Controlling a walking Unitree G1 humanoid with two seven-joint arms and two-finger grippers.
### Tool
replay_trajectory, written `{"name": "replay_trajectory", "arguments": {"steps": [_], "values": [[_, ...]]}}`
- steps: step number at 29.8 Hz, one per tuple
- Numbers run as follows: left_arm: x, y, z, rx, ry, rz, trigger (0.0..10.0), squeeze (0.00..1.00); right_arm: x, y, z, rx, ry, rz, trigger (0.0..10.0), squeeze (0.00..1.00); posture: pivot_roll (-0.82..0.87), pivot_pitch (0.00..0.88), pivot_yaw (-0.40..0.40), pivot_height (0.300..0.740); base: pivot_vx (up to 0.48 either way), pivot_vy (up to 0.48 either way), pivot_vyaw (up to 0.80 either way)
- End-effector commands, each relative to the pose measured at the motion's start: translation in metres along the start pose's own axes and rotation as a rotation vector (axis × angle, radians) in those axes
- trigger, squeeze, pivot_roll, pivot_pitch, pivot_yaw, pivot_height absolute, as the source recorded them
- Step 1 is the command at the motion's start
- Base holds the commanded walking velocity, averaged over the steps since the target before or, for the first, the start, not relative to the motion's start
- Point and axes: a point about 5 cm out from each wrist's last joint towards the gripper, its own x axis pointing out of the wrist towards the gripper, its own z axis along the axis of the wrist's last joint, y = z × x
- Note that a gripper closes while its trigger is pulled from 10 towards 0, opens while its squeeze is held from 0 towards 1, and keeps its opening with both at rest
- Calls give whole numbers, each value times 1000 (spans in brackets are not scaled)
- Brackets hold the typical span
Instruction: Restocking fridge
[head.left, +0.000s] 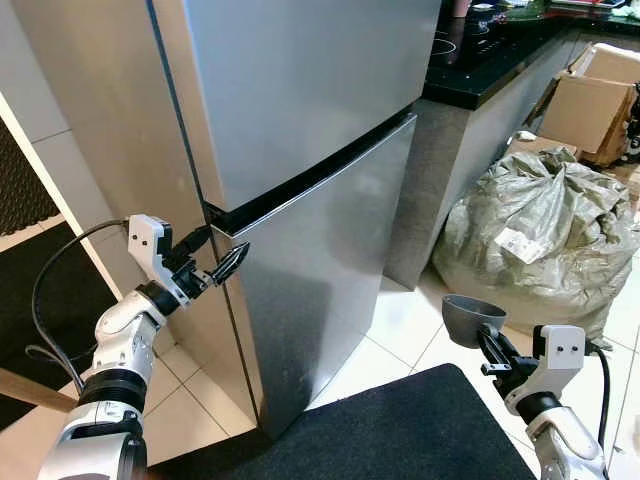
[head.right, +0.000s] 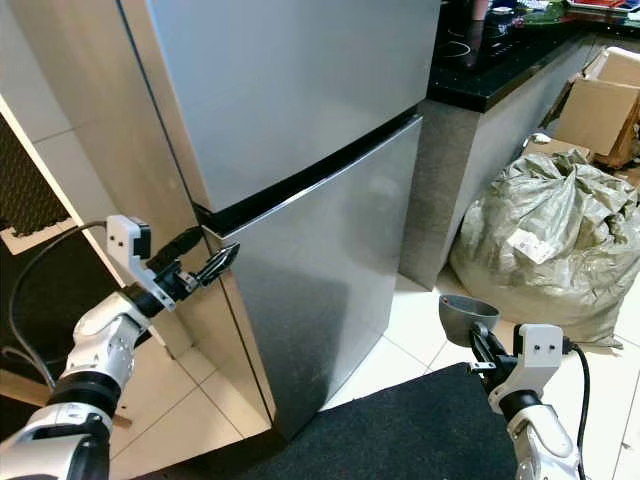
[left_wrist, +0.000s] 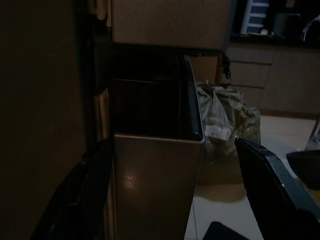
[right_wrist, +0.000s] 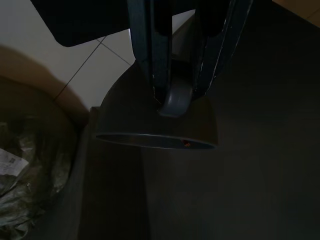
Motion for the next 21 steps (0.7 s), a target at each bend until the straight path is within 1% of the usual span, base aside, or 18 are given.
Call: {"name": "replay_trajectory", "arguments": {"steps": [1, 2, 6, 7, 10, 17, 21], "values": [[3, -16, -18, -30, 94, -95, 10000, 0, -2, 0, -1, 0, 3, -5, 10000, 0, -158, 62, 38, 740, 0, 0, 0], [5, -21, -21, -44, 97, -114, 10000, 0, -2, 0, -1, 0, 3, -4, 10000, 0, -158, 62, 38, 740, 0, 0, 0], [7, -23, -22, -50, 98, -125, 10000, 0, -2, 0, -1, 0, 3, -4, 10000, 0, -158, 62, 38, 740, 0, 0, 0], [11, -32, -27, -69, 100, -164, 10000, 0, -2, 0, -1, -2, 2, -4, 10000, 0, -160, 64, 38, 740, 0, 0, 0], [16, -44, -32, -89, 102, -209, 10000, 0, -2, 0, 0, -3, 0, -3, 10000, 0, -162, 64, 38, 740, 0, 0, 0], [23, -54, -35, -109, 89, -229, 10000, 0, -2, 0, 0, -1, -4, -5, 10000, 0, -163, 63, 41, 740, 0, 0, 0], [28, -58, -33, -112, 75, -234, 10000, 0, -2, 0, 0, 0, -6, -5, 10000, 0, -164, 63, 42, 740, 0, 0, 0]]}}
